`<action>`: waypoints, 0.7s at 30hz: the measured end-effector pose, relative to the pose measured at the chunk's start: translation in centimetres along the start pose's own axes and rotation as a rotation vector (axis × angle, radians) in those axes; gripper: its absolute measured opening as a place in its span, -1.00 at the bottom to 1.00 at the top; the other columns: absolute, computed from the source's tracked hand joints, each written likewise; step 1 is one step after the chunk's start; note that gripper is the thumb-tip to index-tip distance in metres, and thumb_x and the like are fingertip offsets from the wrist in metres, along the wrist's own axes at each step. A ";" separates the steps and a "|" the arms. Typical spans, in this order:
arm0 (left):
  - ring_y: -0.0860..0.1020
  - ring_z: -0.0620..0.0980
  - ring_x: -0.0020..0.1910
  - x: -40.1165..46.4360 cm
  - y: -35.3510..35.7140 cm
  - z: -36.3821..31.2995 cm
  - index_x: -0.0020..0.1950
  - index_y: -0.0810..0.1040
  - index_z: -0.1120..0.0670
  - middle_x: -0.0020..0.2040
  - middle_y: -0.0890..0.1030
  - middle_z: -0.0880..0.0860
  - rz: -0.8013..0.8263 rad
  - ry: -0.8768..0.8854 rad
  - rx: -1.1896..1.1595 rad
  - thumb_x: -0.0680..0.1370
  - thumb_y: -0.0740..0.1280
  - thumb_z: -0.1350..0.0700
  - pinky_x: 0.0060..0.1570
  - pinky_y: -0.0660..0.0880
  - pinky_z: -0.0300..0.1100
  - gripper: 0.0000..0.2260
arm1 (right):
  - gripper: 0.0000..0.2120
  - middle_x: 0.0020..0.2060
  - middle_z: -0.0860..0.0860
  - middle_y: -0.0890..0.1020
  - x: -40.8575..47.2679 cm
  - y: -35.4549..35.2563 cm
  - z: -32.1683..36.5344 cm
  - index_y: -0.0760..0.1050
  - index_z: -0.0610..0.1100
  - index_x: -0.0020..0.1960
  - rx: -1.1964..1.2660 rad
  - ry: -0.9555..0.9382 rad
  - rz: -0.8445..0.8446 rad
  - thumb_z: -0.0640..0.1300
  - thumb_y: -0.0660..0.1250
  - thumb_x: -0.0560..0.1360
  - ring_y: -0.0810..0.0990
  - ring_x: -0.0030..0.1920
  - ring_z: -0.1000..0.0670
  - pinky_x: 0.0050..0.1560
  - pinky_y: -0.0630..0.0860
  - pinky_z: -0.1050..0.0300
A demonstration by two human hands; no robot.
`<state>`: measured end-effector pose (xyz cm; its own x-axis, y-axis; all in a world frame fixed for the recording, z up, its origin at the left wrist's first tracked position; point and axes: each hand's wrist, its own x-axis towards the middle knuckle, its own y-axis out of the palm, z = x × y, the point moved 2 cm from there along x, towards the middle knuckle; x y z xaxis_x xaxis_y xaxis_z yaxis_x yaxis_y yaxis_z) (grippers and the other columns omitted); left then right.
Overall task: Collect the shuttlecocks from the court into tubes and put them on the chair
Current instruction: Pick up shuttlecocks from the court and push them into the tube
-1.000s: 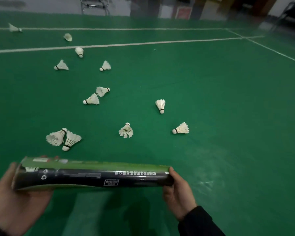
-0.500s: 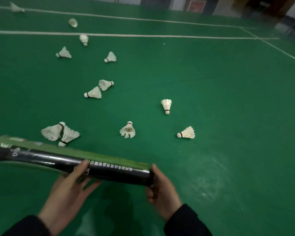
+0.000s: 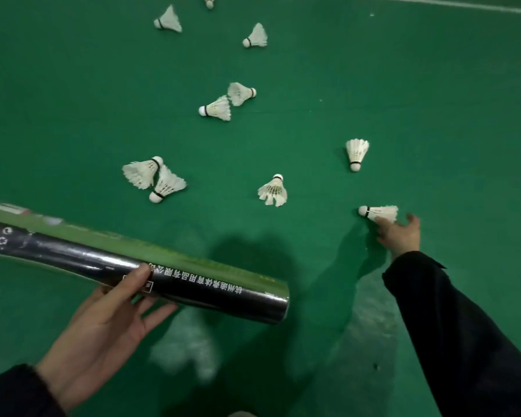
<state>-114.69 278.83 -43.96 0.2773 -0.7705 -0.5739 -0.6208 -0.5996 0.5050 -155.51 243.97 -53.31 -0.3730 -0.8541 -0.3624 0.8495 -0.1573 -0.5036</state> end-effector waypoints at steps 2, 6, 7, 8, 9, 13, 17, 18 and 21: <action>0.59 0.17 0.34 -0.5 -1.2 -1.0 0.26 0.51 0.09 0.38 0.57 0.27 -0.035 0.005 -0.017 0.59 0.35 0.09 0.16 0.61 0.22 -0.75 | -0.48 -0.05 -0.12 0.61 -2.6 1.4 0.4 0.44 -0.33 0.40 0.073 -0.021 0.057 -0.19 0.49 0.51 0.56 -0.30 0.07 -0.39 0.50 0.30; 0.64 0.10 0.27 -1.6 -2.7 -2.3 0.06 0.55 0.08 0.20 0.67 0.18 -0.089 0.005 -0.091 0.62 0.33 0.00 0.18 0.62 0.15 -0.84 | -0.84 -0.13 0.02 0.69 -16.6 4.4 3.4 0.67 -0.18 0.12 0.248 -0.243 0.388 -0.23 0.44 0.55 0.51 -0.24 0.10 -0.19 0.48 0.22; 0.66 0.08 0.22 -2.0 -3.0 -2.6 0.05 0.56 0.05 0.16 0.68 0.14 -0.100 0.018 -0.114 0.62 0.32 -0.03 0.16 0.63 0.11 -0.84 | -0.86 -0.14 0.06 0.71 -20.9 4.6 4.2 0.68 -0.13 0.07 0.255 -0.323 0.466 -0.27 0.42 0.54 0.54 -0.23 0.13 -0.19 0.49 0.27; 0.67 0.06 0.18 -2.4 -3.2 -2.9 0.07 0.56 0.02 0.16 0.69 0.12 -0.108 0.034 -0.131 0.62 0.32 -0.07 0.14 0.64 0.06 -0.83 | -0.83 -0.15 0.08 0.73 -25.0 4.7 4.9 0.68 -0.11 0.04 0.259 -0.407 0.533 -0.32 0.42 0.53 0.58 -0.22 0.15 -0.17 0.51 0.30; 0.68 0.06 0.17 -2.9 -3.5 -3.2 0.10 0.56 -0.01 0.17 0.69 0.10 -0.111 0.049 -0.145 0.63 0.30 -0.10 0.12 0.65 0.03 -0.81 | -0.80 -0.12 0.05 0.74 -28.3 4.8 5.3 0.68 -0.10 0.04 0.255 -0.505 0.579 -0.35 0.41 0.52 0.63 -0.16 0.13 -0.11 0.54 0.29; 0.69 0.03 0.15 -4.2 -5.0 -4.4 0.16 0.59 -0.04 0.20 0.68 0.08 -0.116 0.097 -0.157 0.67 0.24 -0.15 0.07 0.66 -0.04 -0.75 | -0.85 -0.18 -0.07 0.58 -34.5 6.0 4.8 0.67 -0.04 0.01 0.124 -0.788 0.580 -0.25 0.41 0.51 0.53 -0.19 -0.10 -0.19 0.46 0.00; 0.69 0.01 0.12 -5.0 -5.4 -5.0 0.22 0.54 -0.05 0.23 0.67 0.07 -0.040 0.107 -0.080 0.68 0.21 -0.13 0.08 0.66 -0.03 -0.77 | -0.91 -0.16 0.13 0.48 -37.7 6.2 5.4 0.56 -0.11 -0.13 0.004 -0.942 0.685 -0.22 0.28 0.47 0.48 -0.18 0.10 -0.18 0.36 0.23; 0.69 0.01 0.11 -5.1 -5.5 -5.0 0.19 0.55 -0.05 0.21 0.68 0.07 -0.023 0.108 -0.069 0.68 0.22 -0.12 0.09 0.66 -0.03 -0.77 | -0.83 -0.10 0.16 0.52 -38.3 6.2 5.5 0.58 -0.13 -0.07 -0.044 -0.953 0.754 -0.24 0.23 0.43 0.50 -0.15 0.15 -0.14 0.36 0.28; 0.69 0.01 0.11 -5.2 -5.6 -5.3 0.10 0.59 -0.07 0.16 0.69 0.04 0.010 0.105 -0.078 0.58 0.35 -0.15 0.11 0.65 0.00 -0.80 | -0.49 -0.12 0.26 0.60 -39.2 5.7 6.0 0.58 -0.03 0.28 -0.217 -0.873 0.909 -0.19 0.21 0.35 0.47 -0.31 0.24 -0.25 0.31 0.39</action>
<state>-108.80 285.06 -40.39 0.3492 -0.7922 -0.5004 -0.5659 -0.6039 0.5612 -133.83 273.59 -37.21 0.7451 -0.6650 -0.0507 0.5601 0.6653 -0.4936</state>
